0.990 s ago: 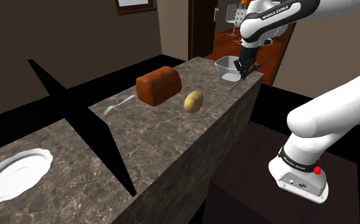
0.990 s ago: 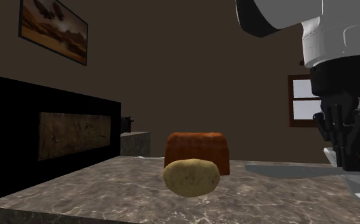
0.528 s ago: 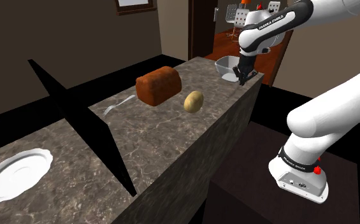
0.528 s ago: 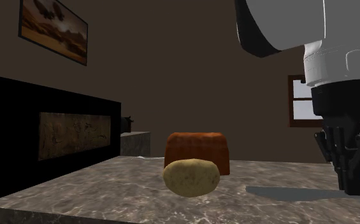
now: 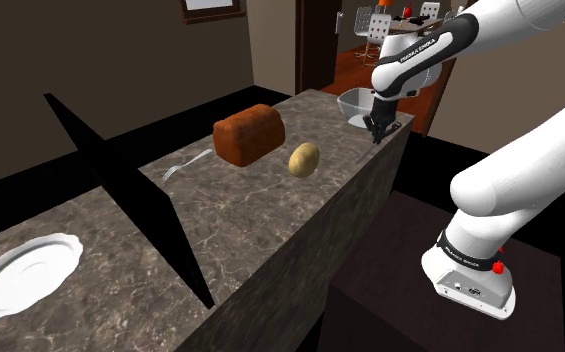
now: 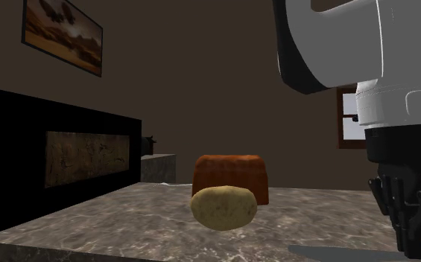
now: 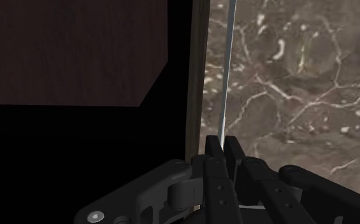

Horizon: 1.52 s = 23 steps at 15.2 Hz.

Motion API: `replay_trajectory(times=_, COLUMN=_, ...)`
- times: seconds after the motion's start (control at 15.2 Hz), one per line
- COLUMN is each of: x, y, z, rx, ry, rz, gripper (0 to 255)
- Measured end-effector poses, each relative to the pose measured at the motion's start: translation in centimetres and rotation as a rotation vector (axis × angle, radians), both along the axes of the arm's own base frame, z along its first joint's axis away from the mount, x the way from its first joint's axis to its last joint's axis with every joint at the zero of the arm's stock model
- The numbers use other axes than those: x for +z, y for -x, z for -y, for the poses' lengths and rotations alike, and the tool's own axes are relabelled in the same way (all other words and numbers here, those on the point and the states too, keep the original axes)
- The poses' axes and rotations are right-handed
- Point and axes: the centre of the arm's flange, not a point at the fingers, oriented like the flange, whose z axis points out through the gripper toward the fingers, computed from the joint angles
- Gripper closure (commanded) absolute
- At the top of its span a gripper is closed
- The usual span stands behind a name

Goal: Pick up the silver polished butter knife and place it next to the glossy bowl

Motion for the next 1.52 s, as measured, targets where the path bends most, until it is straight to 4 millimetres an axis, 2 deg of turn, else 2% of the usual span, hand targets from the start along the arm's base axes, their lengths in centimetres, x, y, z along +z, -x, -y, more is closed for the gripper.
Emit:
replay_trajectory(times=0.4, x=-0.3, y=0.0, z=0.0, rx=0.0, ry=0.0, rz=0.0, gripper=255)
replay_trajectory(times=0.46, x=-0.3, y=0.0, z=0.0, rx=0.0, ry=0.0, rz=0.0, gripper=0)
replay_trajectory(times=0.86, x=-0.3, y=0.0, z=0.0, rx=0.0, ry=0.0, rz=0.0, gripper=0)
replay_trajectory(times=1.19, x=4.1, y=0.0, z=-0.3, rx=0.0, ry=0.001, rz=0.002, gripper=0)
replay_trajectory(times=1.52, x=4.6, y=0.0, z=-0.3, rx=0.0, ry=0.0, rz=0.001, gripper=0)
